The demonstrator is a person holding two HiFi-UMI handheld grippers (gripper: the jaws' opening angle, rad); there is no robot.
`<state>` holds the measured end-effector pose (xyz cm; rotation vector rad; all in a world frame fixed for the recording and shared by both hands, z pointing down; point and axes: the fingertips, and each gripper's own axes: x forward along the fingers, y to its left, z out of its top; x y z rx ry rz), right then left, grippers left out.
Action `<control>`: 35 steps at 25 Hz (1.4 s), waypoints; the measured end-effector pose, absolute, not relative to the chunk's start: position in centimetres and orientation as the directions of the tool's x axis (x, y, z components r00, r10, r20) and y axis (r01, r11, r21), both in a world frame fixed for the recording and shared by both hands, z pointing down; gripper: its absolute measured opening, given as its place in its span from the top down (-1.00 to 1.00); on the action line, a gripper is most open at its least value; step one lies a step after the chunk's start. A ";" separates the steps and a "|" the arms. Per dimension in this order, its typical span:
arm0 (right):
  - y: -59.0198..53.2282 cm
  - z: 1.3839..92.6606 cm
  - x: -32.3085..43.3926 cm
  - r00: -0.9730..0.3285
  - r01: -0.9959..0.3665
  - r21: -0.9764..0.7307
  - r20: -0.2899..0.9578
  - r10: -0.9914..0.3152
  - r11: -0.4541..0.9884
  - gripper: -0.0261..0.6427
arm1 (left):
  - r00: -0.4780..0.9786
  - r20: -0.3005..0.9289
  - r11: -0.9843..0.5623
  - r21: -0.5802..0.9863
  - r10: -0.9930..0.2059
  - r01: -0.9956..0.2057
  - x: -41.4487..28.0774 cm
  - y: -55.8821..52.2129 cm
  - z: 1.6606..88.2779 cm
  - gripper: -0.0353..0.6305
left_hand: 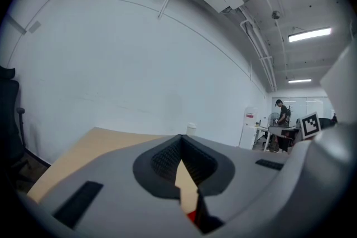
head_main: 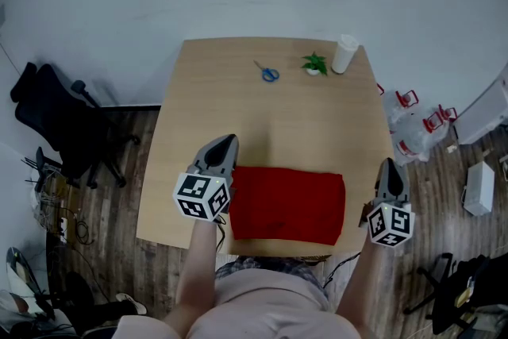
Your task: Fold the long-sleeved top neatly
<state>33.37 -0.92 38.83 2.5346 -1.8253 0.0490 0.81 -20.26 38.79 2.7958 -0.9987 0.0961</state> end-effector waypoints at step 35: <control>-1.1 39.5 32.7 0.295 -0.955 -0.023 0.052 -0.954 -0.296 0.90 | 0.779 0.136 -0.762 0.161 -0.612 -0.627 1.3 -19.8 39.5 0.89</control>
